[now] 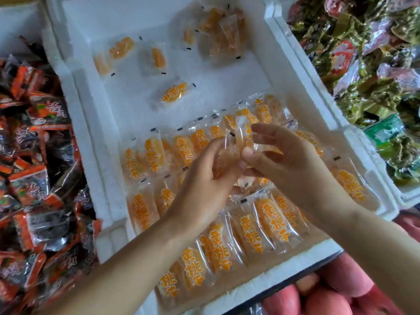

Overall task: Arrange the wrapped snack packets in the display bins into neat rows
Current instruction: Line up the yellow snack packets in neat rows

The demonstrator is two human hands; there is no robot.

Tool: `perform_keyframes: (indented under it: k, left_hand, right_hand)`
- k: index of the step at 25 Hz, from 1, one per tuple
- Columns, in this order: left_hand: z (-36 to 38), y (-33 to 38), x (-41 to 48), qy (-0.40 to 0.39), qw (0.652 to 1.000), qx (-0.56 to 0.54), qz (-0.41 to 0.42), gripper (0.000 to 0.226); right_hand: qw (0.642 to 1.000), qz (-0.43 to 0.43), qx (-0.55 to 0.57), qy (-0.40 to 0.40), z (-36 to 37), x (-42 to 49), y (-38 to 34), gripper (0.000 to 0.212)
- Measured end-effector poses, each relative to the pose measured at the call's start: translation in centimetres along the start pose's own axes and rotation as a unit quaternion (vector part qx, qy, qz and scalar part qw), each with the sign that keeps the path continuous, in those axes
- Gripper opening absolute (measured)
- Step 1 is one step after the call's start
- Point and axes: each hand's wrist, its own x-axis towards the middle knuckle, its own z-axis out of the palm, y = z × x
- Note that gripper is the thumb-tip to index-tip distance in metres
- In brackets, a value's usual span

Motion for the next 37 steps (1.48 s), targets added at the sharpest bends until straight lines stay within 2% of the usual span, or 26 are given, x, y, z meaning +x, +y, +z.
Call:
perform_keyframes:
  k: [2,5,8,10,14,17,18,20,21,23,24,26,27,28,30,31,32,35,37]
  left_hand:
    - [0.5,-0.2,0.0,-0.005,1.000,-0.026,-0.017,0.029]
    - [0.8,0.3,-0.2,-0.004,0.997,-0.065,-0.046,0.044]
    - [1.1,0.4,-0.1,-0.001,0.994,-0.082,-0.066,0.043]
    - [1.2,0.0,0.2,0.006,0.995,-0.078,-0.069,0.045]
    - [1.2,0.1,0.6,0.037,0.997,-0.046,-0.050,0.028]
    - [-0.2,0.1,1.2,0.055,0.997,0.002,-0.047,0.023]
    - [-0.6,0.1,1.3,0.045,0.997,0.025,-0.056,0.034]
    - [-1.3,-0.3,1.5,0.040,0.993,0.074,-0.080,0.071]
    - [-1.6,-0.5,1.5,0.053,0.993,0.064,-0.088,0.077]
    - [-1.3,-0.4,1.2,0.062,0.995,0.014,-0.080,0.058]
    - [-1.2,-0.4,1.1,0.057,0.996,0.017,-0.073,0.047]
    - [-0.7,-0.2,0.8,0.038,0.997,0.031,-0.066,0.033]
    - [-0.6,-0.2,0.9,0.038,0.997,0.023,-0.063,0.031]
    - [-0.6,-0.1,1.0,0.050,0.997,0.005,-0.064,0.030]
    - [-1.0,0.4,1.4,0.090,0.993,-0.030,-0.074,0.028]
    - [-1.4,0.5,1.7,0.105,0.991,-0.034,-0.077,0.026]
    - [-1.7,0.5,1.8,0.117,0.989,-0.033,-0.080,0.024]
    - [-2.5,0.4,1.8,0.141,0.986,-0.020,-0.084,0.019]
    - [-2.6,0.3,1.5,0.142,0.987,0.000,-0.075,0.020]
  right_hand:
    - [1.000,0.015,-0.020,-0.005,-0.6,-0.1,0.2,0.047]
    - [0.989,-0.013,-0.145,0.008,-1.9,0.0,0.6,0.030]
    - [0.990,-0.023,-0.138,-0.014,-2.5,0.0,1.0,0.029]
    - [0.991,-0.018,-0.130,-0.038,-2.6,-0.1,1.5,0.016]
    - [0.992,0.035,-0.073,-0.093,-3.2,-0.3,1.6,0.041]
    - [0.956,-0.032,-0.258,-0.139,-4.4,-0.6,1.9,0.039]
    - [0.946,-0.042,-0.289,-0.143,-4.4,-0.7,2.0,0.037]
    - [0.967,-0.017,-0.226,-0.112,-4.5,-0.8,2.1,0.033]
    - [0.986,0.009,-0.146,-0.085,-4.7,-0.6,2.1,0.036]
    - [0.997,0.070,0.025,-0.037,-5.1,-0.2,1.9,0.053]
    - [0.989,0.102,0.100,-0.028,-5.1,0.1,1.8,0.053]
    - [0.974,0.114,0.194,-0.024,-4.6,0.8,1.2,0.040]
    - [0.979,0.091,0.181,-0.004,-4.3,1.6,1.2,0.030]
    - [0.991,0.051,0.122,0.031,-4.1,2.4,1.2,0.023]
    - [0.993,-0.036,-0.077,0.083,-3.9,4.2,1.3,0.020]
    - [0.982,-0.066,-0.162,0.076,-3.6,5.0,1.4,0.015]
    - [0.971,-0.082,-0.222,0.046,-3.2,5.6,1.4,0.011]
    - [0.934,-0.107,-0.333,-0.072,-1.7,5.8,2.0,0.022]
    - [0.908,-0.119,-0.385,-0.112,-1.1,5.7,2.5,0.024]
